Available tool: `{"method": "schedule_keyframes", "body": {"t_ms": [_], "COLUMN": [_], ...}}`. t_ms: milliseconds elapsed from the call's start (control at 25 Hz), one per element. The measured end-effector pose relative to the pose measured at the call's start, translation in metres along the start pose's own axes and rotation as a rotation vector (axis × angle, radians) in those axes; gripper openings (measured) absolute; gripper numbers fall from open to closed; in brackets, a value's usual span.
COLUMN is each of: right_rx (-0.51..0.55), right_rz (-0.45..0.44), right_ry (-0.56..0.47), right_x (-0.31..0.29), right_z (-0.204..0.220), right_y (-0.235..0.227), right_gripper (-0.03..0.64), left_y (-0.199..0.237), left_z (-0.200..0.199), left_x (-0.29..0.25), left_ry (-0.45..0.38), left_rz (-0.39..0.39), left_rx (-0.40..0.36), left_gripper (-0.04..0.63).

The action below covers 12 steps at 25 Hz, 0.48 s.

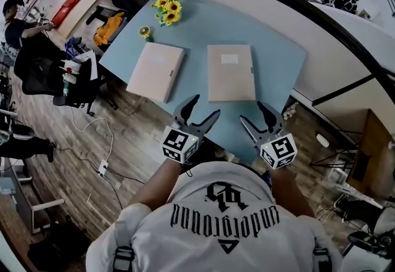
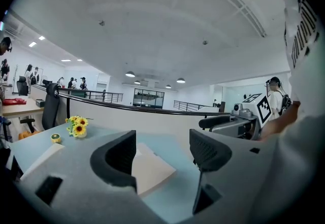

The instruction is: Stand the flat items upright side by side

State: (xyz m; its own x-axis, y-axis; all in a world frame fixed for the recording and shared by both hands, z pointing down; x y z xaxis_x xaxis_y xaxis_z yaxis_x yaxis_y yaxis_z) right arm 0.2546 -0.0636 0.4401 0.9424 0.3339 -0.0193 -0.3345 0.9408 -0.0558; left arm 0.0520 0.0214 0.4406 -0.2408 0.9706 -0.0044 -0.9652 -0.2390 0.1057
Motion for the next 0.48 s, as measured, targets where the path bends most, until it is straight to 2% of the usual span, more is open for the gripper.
{"method": "schedule_keyframes", "body": {"t_ms": [280,480], "right_rx": [-0.032,-0.063], "right_rz": [0.024,0.037], "right_ry": [0.057,0.111], "right_x": [-0.017,-0.042], "right_z": [0.016,0.027], "right_y": [-0.02,-0.044], "right_gripper": [0.299,0.301], "left_y": [0.02,0.045], "left_z": [0.018,0.034], "left_x": [-0.026,-0.051], "left_ry": [0.051,0.127], "left_rz": [0.02,0.032], "left_rx": [0.037,0.078], "left_gripper": [0.344,0.353]}}
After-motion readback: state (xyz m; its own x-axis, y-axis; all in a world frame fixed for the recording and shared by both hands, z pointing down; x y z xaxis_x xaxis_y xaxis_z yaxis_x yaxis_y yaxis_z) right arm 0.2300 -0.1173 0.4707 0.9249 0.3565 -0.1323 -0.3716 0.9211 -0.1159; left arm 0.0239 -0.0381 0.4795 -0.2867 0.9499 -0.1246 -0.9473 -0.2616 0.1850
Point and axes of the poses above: the fingertips, and each gripper's own axes: x backward along the fingers, y to its left, z out of its underside, the point moved 7 cm from there along x, backward along the fingers, and after that the axes turned 10 degrees about -y, right-handed, at the moved point
